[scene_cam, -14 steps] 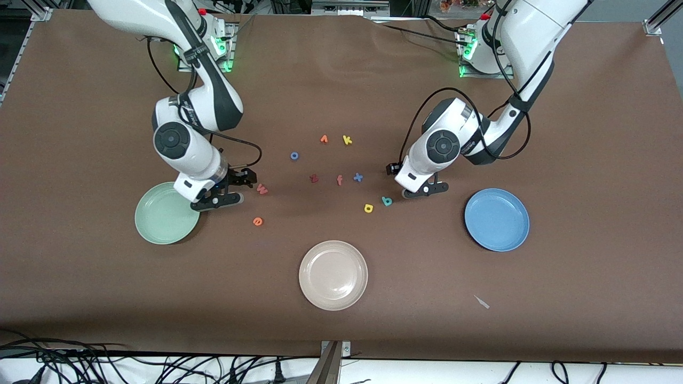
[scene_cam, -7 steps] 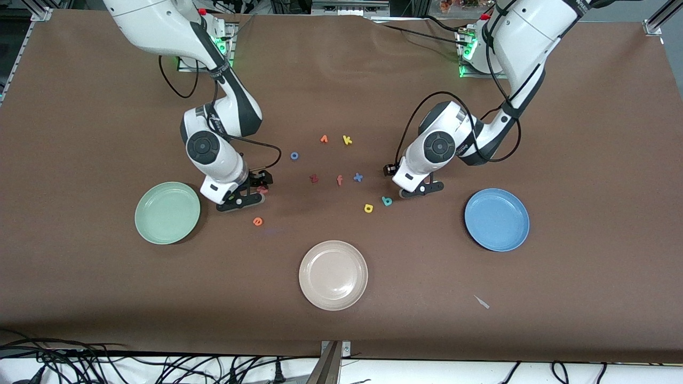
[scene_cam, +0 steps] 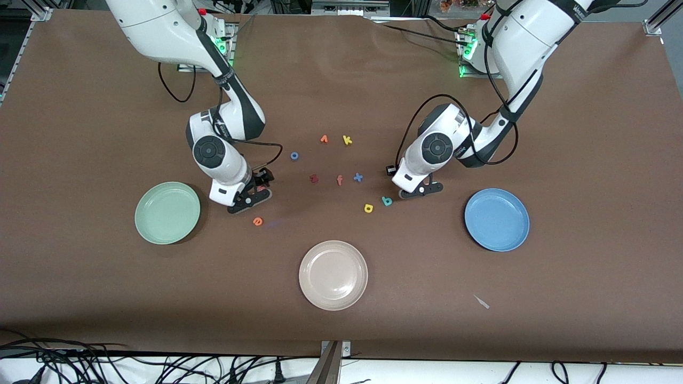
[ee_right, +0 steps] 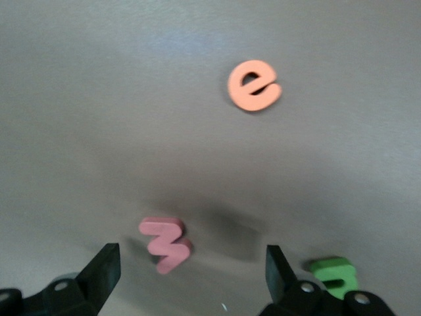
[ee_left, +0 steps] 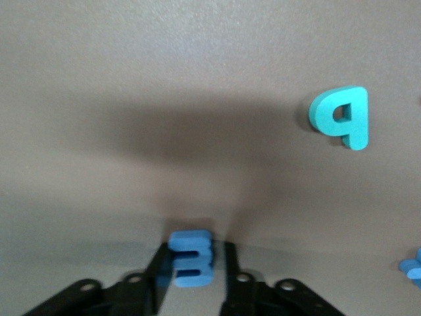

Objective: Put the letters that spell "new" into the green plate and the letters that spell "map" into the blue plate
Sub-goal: 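Grasp the blue m with the left gripper, the pink m with the right, then drop the blue m on the blue plate, pink m on the green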

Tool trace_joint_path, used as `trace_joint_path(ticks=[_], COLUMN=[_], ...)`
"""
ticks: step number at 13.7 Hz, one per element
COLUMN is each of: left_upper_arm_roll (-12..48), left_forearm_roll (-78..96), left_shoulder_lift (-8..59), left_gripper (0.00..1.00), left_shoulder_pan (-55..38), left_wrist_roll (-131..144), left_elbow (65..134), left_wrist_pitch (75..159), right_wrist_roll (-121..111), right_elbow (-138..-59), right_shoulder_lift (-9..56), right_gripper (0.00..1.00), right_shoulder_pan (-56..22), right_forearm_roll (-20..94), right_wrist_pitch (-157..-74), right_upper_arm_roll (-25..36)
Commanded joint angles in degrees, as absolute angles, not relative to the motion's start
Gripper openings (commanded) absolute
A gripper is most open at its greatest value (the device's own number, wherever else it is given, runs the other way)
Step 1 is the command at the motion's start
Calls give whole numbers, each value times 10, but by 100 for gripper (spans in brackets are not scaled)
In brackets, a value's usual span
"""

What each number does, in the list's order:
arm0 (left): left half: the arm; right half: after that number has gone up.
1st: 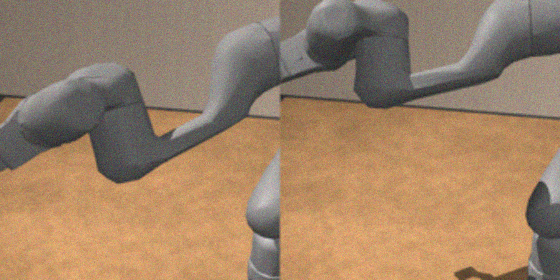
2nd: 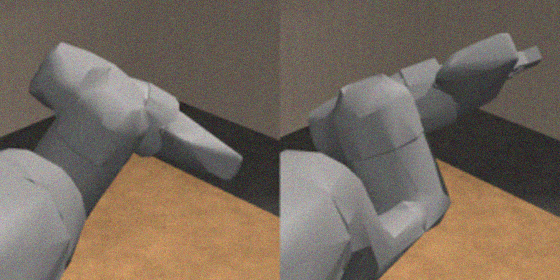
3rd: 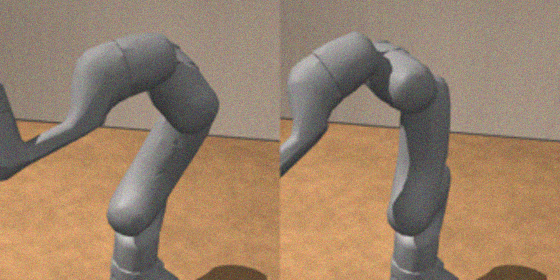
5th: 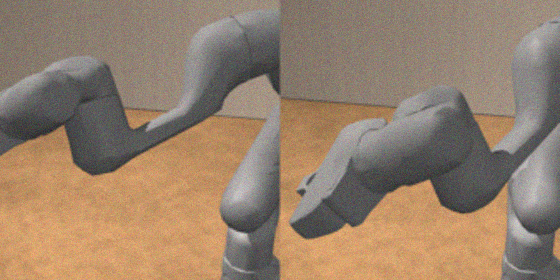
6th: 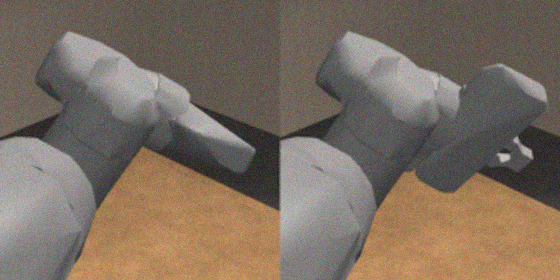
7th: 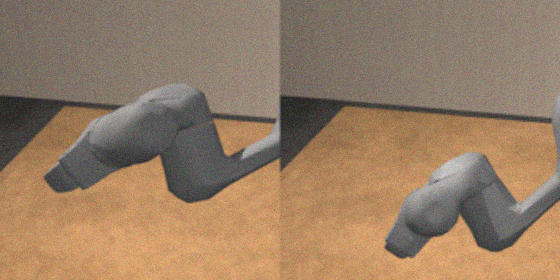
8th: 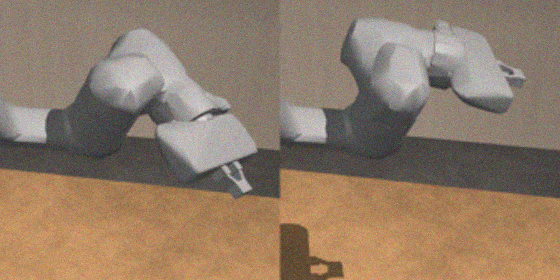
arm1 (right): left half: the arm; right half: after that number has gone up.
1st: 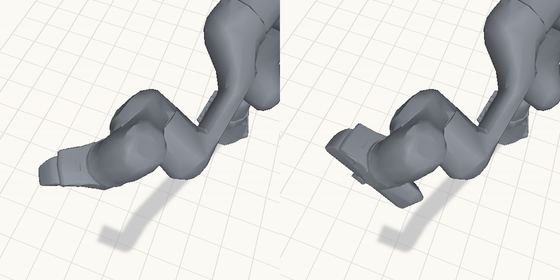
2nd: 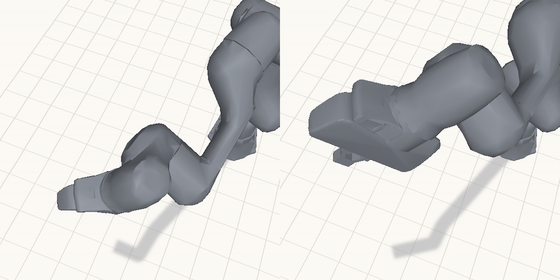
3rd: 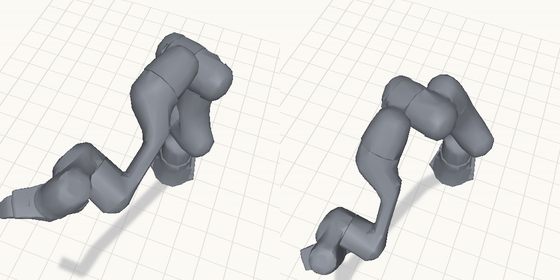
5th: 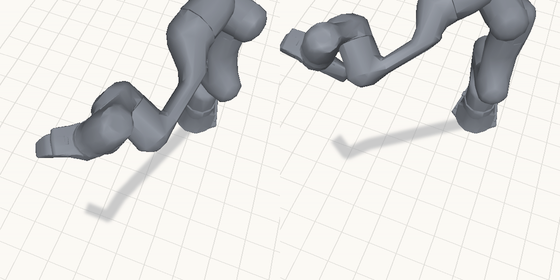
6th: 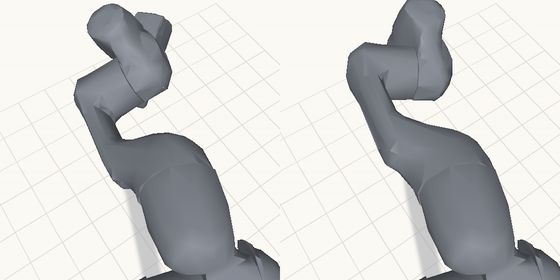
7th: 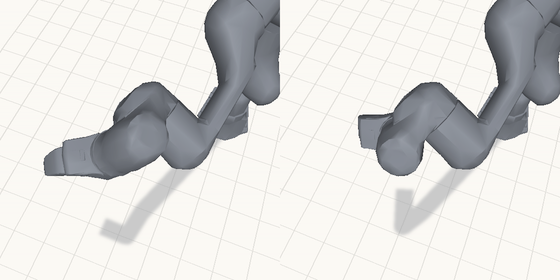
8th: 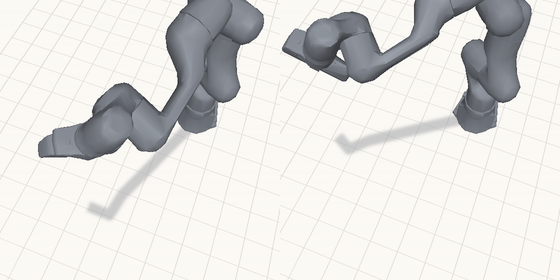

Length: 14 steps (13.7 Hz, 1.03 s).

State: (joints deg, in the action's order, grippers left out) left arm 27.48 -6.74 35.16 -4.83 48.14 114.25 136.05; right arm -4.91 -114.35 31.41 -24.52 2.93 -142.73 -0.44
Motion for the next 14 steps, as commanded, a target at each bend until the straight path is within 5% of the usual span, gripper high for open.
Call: trace_joint_path(ticks=[1, 3, 8, 11, 14], left_upper_arm_roll=[276, 276, 275, 274, 268], left_forearm_roll=[-88, -88, -89, -97, -136], left_shoulder_lift=[352, 332, 293, 294, 318], left_gripper=[9, 6, 6, 6, 6], left_shoulder_pan=[-45, -45, -39, 16, 67], left_wrist_roll=[495, 497, 467, 361, 272], left_elbow=[1143, 1136, 1037, 998, 955], left_wrist_pitch=[1358, 1322, 1110, 1072, 1075], right_wrist_roll=[-55, -57, -62, -62, -62], right_elbow=[-1145, -1145, -1144, -1143, -1132], right_shoulder_lift=[322, 324, 325, 326, 321], right_gripper=[88, 80, 29, 2, 0], right_shoulder_pan=[-260, -261, -265, -269, -267], right_forearm_roll=[28, 27, 25, 25, 25], right_wrist_pitch=[-1444, -1451, -1452, -1452, -1441], right_upper_arm_roll=[-2, -2, -2, -1, 0])
